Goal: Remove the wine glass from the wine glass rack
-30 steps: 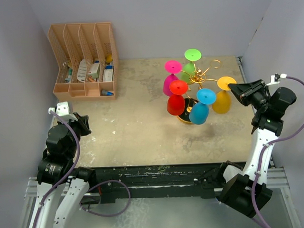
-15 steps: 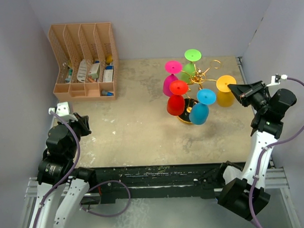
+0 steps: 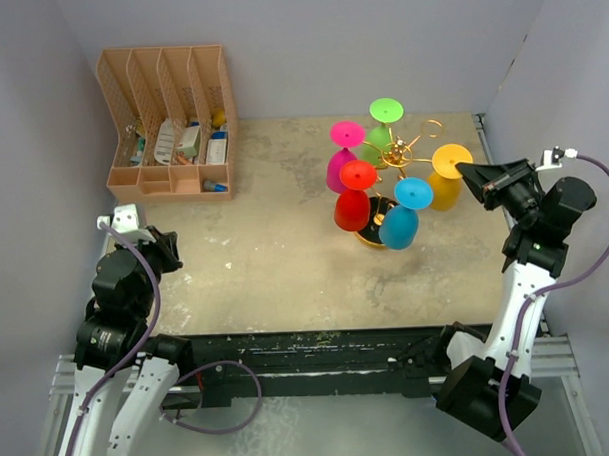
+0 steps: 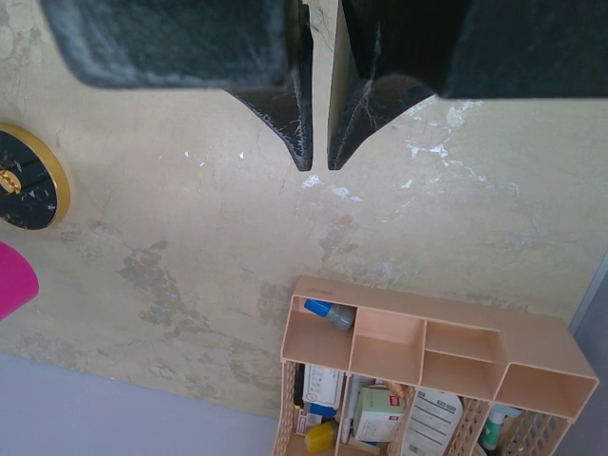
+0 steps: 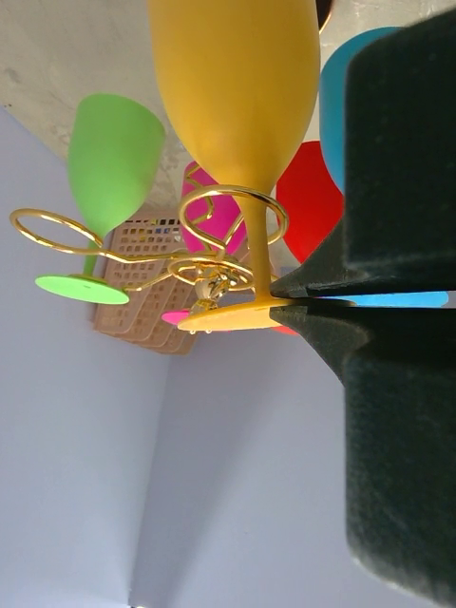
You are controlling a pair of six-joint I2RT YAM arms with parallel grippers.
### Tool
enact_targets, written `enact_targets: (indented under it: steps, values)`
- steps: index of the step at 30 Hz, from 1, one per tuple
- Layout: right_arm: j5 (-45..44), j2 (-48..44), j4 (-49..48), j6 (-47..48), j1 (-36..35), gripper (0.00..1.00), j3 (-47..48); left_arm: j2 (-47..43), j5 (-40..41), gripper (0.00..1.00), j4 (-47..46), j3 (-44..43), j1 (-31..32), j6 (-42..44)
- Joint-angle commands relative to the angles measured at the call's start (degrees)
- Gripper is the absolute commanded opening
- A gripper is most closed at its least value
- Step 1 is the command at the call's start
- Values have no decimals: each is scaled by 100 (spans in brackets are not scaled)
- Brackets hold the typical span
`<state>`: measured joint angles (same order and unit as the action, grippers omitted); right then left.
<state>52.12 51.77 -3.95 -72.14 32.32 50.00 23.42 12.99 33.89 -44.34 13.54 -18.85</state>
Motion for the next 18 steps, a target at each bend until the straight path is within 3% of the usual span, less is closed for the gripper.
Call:
enact_targets:
  steps: [1,10,18]
  values:
    - [211,79,-594,-316,14,0,19,-51,110,15,-177,-40,17,5]
    - [184,363,-1078,-451,-20,0,129,-50,124,15,-149,-42,16,4]
    - [0,712,-690,-71,-460,0,688,-24,121,17,-152,-48,24,9]
